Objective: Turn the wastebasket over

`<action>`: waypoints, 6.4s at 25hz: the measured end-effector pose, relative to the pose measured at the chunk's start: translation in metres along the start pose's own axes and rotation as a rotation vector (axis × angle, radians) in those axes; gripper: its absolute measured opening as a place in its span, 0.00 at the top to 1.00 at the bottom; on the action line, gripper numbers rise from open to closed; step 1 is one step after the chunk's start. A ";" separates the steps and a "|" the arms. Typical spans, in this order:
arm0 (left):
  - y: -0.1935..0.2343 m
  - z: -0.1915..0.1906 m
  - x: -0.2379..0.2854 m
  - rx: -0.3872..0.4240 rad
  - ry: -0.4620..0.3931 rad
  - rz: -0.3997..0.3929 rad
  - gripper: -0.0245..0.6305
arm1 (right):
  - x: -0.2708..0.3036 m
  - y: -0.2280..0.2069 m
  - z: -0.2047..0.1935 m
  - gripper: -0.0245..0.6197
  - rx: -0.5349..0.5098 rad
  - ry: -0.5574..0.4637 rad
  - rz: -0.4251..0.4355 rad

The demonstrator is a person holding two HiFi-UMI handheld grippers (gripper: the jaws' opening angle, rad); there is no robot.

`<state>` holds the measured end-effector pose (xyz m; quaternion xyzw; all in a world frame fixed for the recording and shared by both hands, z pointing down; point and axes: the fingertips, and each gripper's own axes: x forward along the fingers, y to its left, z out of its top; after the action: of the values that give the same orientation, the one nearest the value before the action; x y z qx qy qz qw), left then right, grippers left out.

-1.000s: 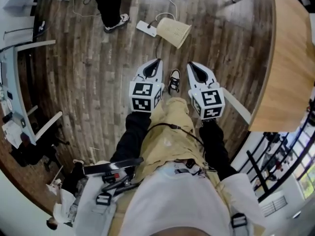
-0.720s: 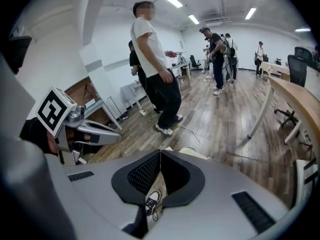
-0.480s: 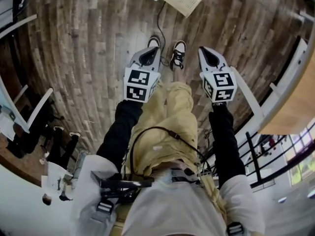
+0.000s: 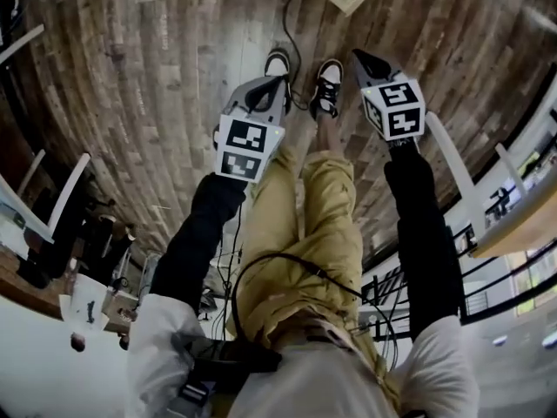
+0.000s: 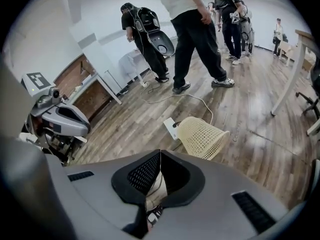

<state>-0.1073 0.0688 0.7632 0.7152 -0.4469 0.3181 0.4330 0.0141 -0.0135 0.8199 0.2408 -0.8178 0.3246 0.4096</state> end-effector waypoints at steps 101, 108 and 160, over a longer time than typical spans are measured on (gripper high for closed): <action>0.029 -0.003 0.113 -0.001 0.101 0.025 0.96 | 0.159 -0.103 -0.119 0.84 -0.125 0.280 -0.046; 0.004 0.000 0.107 0.030 0.105 -0.001 0.96 | 0.130 -0.101 -0.107 0.84 -0.064 0.205 -0.076; -0.281 0.415 -0.444 0.271 -0.928 -0.095 0.96 | -0.621 0.163 0.351 0.93 -0.186 -1.072 -0.345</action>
<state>0.0014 -0.0816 0.1201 0.8512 -0.5143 0.0005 0.1050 0.0667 -0.0800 0.0931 0.4649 -0.8853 0.0119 0.0040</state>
